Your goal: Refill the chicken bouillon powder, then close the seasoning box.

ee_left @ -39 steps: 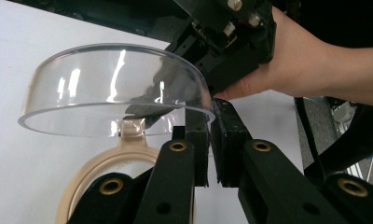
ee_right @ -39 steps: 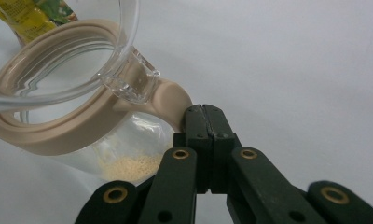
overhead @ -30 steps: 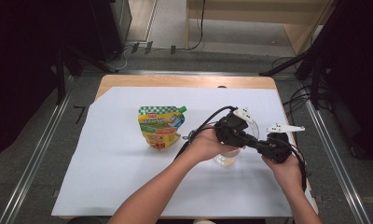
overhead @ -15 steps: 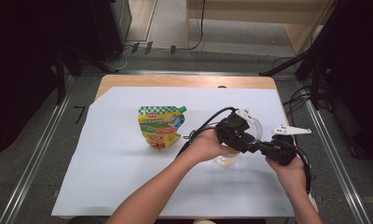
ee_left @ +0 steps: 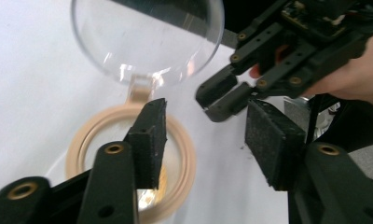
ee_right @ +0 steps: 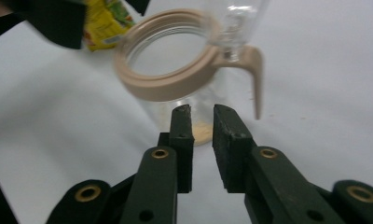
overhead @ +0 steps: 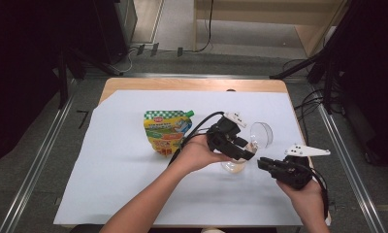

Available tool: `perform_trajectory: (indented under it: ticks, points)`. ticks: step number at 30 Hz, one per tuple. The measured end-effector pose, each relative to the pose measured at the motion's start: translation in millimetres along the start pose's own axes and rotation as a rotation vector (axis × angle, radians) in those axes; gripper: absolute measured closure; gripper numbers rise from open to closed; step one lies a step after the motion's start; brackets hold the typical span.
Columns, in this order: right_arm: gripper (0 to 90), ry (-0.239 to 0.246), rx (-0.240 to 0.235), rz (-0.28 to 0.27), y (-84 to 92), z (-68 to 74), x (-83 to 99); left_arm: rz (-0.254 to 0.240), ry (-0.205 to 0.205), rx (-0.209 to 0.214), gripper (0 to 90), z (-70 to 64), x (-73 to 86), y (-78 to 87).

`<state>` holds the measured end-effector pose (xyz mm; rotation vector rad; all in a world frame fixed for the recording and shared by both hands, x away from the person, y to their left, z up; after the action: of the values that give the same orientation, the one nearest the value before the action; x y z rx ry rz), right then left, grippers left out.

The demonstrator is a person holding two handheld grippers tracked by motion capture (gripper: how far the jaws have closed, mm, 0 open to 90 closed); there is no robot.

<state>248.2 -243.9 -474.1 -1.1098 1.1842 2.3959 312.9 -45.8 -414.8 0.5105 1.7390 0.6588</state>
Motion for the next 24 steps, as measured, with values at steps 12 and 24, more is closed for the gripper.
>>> perform_trajectory:
  ticks: [12, 24]
  points:
    - [69.1, 0.036, -0.082, 0.023, -9.2, 31.1, 7.5, -0.018, 0.064, 0.015, 55.8, 5.1, 30.3, 25.8]
    - [63.8, 0.160, -0.146, 0.062, -30.5, 62.0, 14.1, -0.024, 0.079, -0.033, 45.2, 8.1, 47.6, 44.1]
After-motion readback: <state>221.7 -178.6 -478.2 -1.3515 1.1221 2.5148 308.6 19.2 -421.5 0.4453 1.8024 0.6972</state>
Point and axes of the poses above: each handheld gripper's, and its own axes: y roughly backward along the jaws, x roughly out of its underside, z roughly to its left, the point moved 3 cm from there along -y, roughly forward along the jaws, and after that the axes turned 7 degrees about -y, right-handed, at the moved point
